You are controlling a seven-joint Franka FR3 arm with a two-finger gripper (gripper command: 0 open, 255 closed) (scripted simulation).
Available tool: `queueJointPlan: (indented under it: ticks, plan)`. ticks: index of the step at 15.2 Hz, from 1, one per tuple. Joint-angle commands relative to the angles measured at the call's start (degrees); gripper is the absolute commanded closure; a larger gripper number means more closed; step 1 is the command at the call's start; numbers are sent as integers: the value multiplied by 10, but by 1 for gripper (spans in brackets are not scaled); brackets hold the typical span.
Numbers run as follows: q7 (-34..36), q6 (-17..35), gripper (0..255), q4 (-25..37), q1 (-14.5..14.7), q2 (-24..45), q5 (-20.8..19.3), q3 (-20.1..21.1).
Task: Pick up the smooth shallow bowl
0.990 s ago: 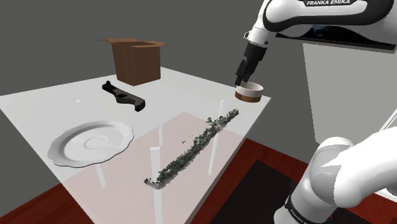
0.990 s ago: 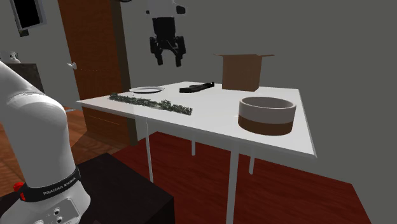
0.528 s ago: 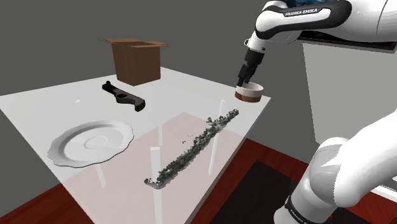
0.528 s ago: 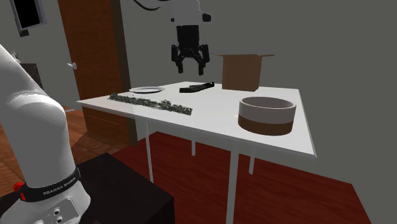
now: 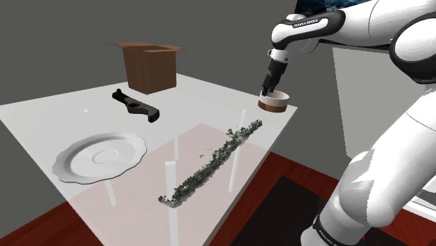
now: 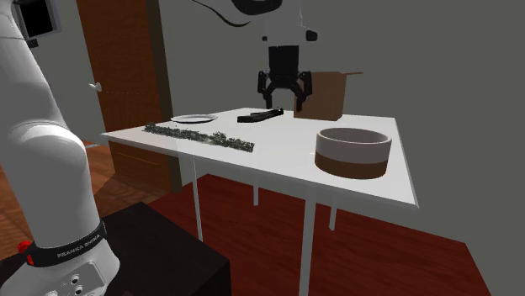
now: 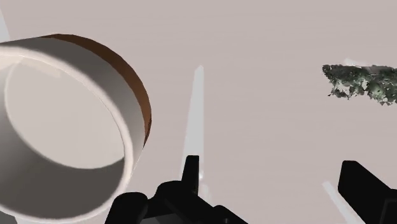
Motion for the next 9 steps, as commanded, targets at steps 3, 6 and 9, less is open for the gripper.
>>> queueJointPlan:
  ticks: [3,6,9]
  plan:
    - [-61,3,0,71,-14,93,41,-35]
    - [-104,-3,0,129,-35,164,77,-52]
    - [-125,-1,0,155,-50,202,97,-56]
